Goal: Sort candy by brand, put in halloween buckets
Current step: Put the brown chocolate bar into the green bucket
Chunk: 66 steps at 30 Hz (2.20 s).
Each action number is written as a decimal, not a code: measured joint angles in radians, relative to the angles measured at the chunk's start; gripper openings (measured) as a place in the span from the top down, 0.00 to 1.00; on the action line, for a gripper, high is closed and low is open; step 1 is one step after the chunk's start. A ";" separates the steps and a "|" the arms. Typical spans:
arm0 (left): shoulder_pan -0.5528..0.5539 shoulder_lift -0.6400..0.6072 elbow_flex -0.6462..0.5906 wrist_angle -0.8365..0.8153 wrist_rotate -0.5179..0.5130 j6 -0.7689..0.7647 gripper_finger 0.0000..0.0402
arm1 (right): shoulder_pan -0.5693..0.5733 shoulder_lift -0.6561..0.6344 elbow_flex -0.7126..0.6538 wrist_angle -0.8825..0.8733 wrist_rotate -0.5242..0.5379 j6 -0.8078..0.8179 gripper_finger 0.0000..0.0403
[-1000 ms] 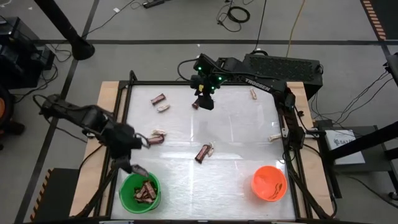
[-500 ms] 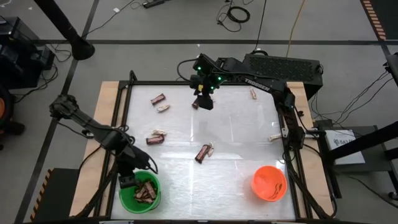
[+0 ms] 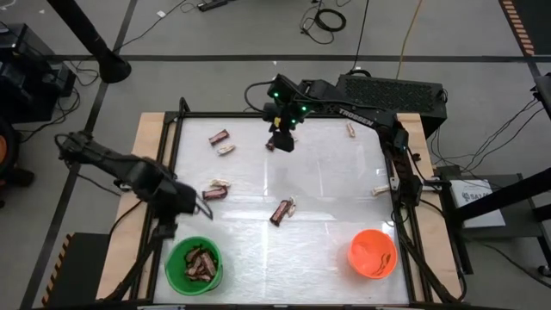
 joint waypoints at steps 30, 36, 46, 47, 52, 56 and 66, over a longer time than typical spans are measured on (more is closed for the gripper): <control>0.485 0.324 -0.340 0.269 -0.423 0.546 0.59 | 0.005 0.000 0.000 -0.115 0.001 0.111 0.51; 0.480 0.337 -0.340 0.370 -0.403 0.526 0.59 | 0.005 0.000 0.000 -0.102 0.001 0.088 0.51; 0.480 0.341 -0.340 0.389 -0.450 0.514 0.60 | 0.005 0.000 0.000 -0.103 0.001 0.055 0.51; 0.480 0.344 -0.340 0.394 -0.452 0.512 0.62 | 0.005 0.000 0.000 -0.103 0.001 0.053 0.51; 0.480 0.368 -0.346 0.447 -0.452 0.511 0.76 | 0.005 0.000 0.000 -0.103 0.001 0.042 0.51; 0.480 0.377 -0.346 0.444 -0.452 0.511 0.93 | 0.004 0.000 0.000 -0.102 0.001 0.042 0.51; 0.480 0.327 -0.192 0.233 -0.425 0.588 0.99 | 0.003 0.000 0.000 -0.102 0.001 0.021 0.51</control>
